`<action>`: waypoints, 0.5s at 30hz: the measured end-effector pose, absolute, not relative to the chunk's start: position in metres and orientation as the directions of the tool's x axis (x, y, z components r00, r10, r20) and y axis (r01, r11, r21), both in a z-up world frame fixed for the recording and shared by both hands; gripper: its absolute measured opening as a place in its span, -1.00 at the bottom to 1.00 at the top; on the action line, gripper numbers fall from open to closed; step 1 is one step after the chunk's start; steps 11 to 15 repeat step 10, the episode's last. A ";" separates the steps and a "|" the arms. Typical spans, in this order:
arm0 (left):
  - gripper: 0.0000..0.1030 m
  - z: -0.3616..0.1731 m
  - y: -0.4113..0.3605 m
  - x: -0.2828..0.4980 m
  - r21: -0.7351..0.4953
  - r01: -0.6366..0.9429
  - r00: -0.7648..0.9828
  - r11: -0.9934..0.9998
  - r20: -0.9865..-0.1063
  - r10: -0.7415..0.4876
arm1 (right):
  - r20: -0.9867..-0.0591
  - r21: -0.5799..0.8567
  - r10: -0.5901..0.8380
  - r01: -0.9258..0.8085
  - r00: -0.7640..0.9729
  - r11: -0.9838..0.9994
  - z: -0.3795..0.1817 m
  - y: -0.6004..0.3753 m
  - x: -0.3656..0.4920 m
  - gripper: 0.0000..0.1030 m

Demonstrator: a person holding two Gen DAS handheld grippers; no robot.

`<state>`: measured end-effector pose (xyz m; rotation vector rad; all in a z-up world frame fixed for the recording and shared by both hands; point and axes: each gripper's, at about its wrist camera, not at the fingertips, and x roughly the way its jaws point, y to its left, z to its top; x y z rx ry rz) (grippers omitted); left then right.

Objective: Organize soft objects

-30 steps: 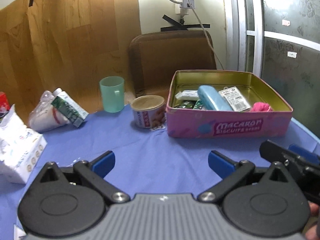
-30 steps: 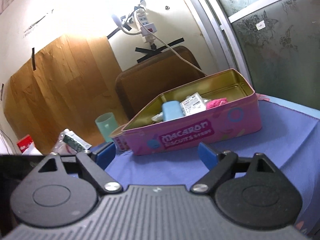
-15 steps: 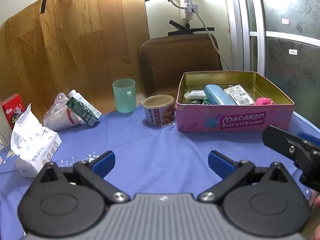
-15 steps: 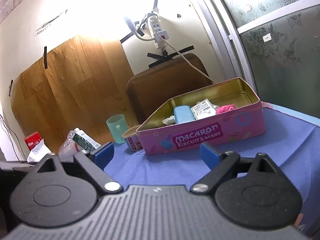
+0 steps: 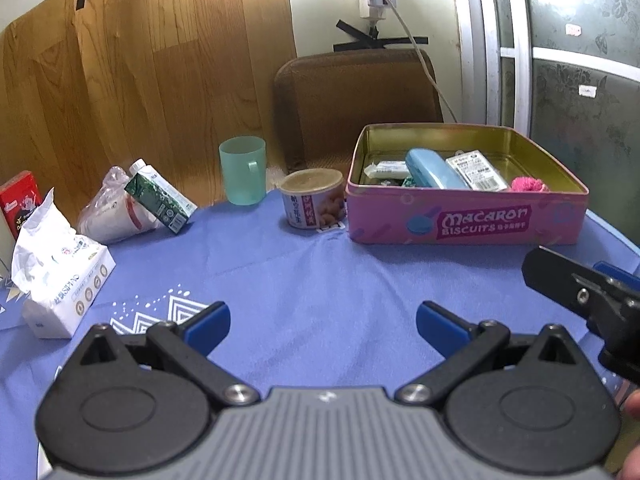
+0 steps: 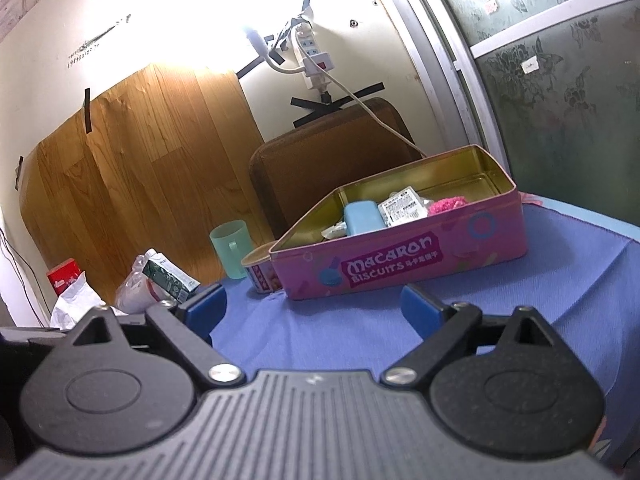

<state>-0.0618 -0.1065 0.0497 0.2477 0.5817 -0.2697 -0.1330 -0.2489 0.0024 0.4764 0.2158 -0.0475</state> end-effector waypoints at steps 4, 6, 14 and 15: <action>0.99 0.045 -0.104 -0.058 0.116 0.337 0.780 0.934 -0.590 -0.208 | -0.228 0.455 0.007 0.100 0.974 0.885 0.000 -0.250 -0.131 0.87; 0.99 0.043 -0.104 -0.057 0.116 0.337 0.781 0.934 -0.589 -0.209 | -0.232 0.455 0.007 0.102 0.973 0.885 -0.001 -0.249 -0.131 0.87; 0.99 0.041 -0.104 -0.055 0.116 0.342 0.778 0.933 -0.591 -0.212 | -0.241 0.453 0.006 0.107 0.970 0.885 -0.003 -0.249 -0.128 0.88; 0.99 0.041 -0.104 -0.055 0.116 0.342 0.778 0.933 -0.591 -0.212 | -0.241 0.453 0.006 0.107 0.970 0.885 -0.003 -0.249 -0.128 0.88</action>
